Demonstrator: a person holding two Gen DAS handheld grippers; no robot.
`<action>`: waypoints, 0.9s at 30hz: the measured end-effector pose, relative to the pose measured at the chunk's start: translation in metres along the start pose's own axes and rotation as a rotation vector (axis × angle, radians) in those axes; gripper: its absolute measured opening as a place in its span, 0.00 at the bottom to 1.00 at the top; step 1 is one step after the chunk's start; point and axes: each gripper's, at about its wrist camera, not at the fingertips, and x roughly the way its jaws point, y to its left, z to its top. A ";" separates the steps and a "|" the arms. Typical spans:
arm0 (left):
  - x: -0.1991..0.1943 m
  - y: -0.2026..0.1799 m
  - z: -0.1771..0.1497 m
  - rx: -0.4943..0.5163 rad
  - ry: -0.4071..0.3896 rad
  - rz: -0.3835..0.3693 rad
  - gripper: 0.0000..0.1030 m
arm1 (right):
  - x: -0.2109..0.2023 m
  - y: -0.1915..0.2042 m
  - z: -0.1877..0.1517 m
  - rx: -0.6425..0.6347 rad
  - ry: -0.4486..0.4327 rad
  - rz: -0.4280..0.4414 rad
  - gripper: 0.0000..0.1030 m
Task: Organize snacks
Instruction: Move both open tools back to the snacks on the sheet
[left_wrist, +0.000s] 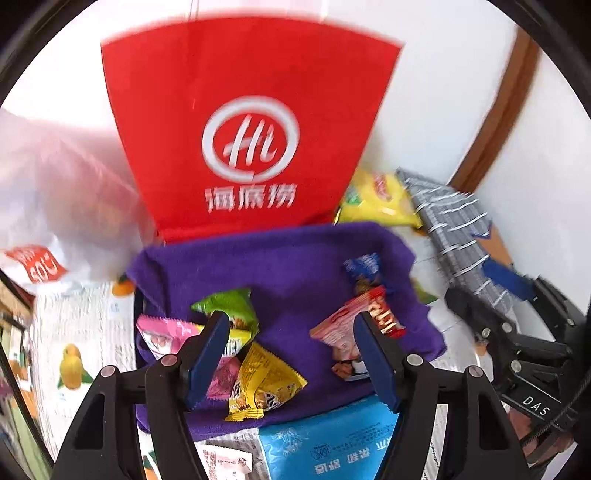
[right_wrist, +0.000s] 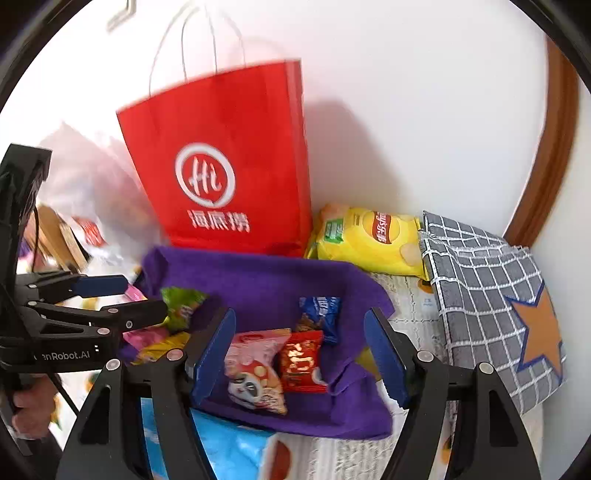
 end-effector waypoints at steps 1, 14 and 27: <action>-0.009 -0.002 0.000 0.012 -0.031 -0.004 0.66 | -0.006 -0.002 -0.003 0.016 -0.001 0.011 0.70; -0.075 -0.019 -0.016 0.043 -0.215 -0.017 0.66 | -0.099 -0.034 -0.060 0.067 -0.104 -0.144 0.70; -0.094 0.012 -0.109 -0.047 -0.132 0.013 0.66 | -0.056 -0.007 -0.160 0.052 0.084 -0.019 0.71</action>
